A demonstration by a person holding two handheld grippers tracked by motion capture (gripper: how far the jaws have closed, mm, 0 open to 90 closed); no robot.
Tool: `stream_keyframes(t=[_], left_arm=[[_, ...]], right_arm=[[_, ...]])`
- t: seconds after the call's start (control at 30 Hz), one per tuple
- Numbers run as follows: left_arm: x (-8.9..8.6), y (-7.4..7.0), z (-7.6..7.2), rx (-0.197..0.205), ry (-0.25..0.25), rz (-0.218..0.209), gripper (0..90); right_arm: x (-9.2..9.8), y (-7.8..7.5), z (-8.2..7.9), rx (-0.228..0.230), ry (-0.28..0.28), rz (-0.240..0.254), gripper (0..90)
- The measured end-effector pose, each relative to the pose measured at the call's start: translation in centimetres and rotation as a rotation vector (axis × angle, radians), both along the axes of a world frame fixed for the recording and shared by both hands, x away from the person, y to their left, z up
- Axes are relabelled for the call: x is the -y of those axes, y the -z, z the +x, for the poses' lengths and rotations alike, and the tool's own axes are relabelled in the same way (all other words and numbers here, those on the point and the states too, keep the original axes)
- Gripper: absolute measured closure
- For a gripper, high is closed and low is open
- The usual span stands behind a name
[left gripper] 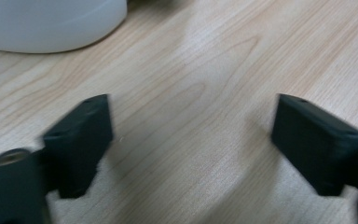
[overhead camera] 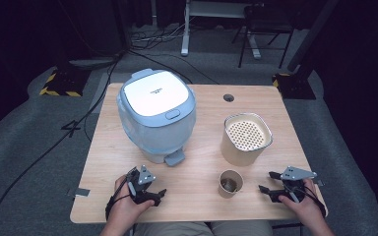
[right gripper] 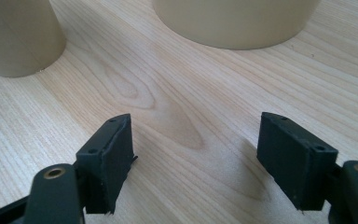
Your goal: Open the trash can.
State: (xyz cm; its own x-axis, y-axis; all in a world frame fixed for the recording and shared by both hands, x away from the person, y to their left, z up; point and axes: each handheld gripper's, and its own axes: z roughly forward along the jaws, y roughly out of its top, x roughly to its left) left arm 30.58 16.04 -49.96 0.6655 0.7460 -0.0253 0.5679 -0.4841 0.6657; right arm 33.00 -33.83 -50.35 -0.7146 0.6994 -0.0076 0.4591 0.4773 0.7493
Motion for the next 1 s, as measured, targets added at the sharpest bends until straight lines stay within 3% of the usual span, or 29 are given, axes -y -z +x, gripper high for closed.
stream_keyframes(t=[0.07, 0.17, 0.43, 0.47, 0.6, 0.7, 0.73, 0.83, 0.87, 0.9, 1.0], left_arm=[[-0.1, -0.2, -0.1, -0.005, 0.000, 0.012, 24.1], [-0.2, -0.6, -0.1, -0.030, 0.015, -0.013, 31.0], [-0.2, -2.4, -0.2, -0.031, 0.067, -0.027, 38.1], [-0.2, -3.1, -0.4, -0.032, 0.081, -0.056, 38.4], [-0.2, -4.4, -0.5, 0.002, 0.097, -0.089, 38.6], [-0.4, -6.1, -0.7, 0.050, 0.132, -0.161, 39.7], [-0.4, -6.1, -0.7, 0.050, 0.132, -0.161, 39.8], [-0.6, -7.9, -0.8, 0.121, 0.189, -0.227, 40.1], [-0.6, -7.9, -0.8, 0.121, 0.189, -0.227, 40.5], [-0.8, -8.6, -0.8, 0.148, 0.198, -0.256, 40.8], [-1.0, -9.5, -0.6, 0.173, 0.207, -0.292, 41.3]], right_arm=[[0.0, 0.0, 0.0, -0.002, 0.000, 0.001, 27.3], [0.0, 0.0, 0.0, -0.002, 0.000, 0.001, 27.3], [0.0, 0.0, 0.1, -0.003, -0.001, 0.000, 27.3], [0.0, 0.0, 0.1, -0.002, 0.000, -0.001, 27.3], [0.0, 0.0, 0.1, -0.002, -0.001, -0.001, 27.3], [0.0, 0.0, 0.1, -0.007, -0.001, 0.007, 28.2], [0.0, 0.0, 0.1, -0.007, -0.001, 0.007, 28.2], [0.0, 0.0, 0.2, -0.008, -0.002, 0.009, 28.2], [0.0, 0.0, 0.1, -0.008, -0.002, 0.008, 28.2], [0.0, 0.0, 0.1, -0.008, -0.002, 0.007, 28.2], [0.0, 0.0, 0.1, -0.008, -0.002, 0.007, 28.2]])
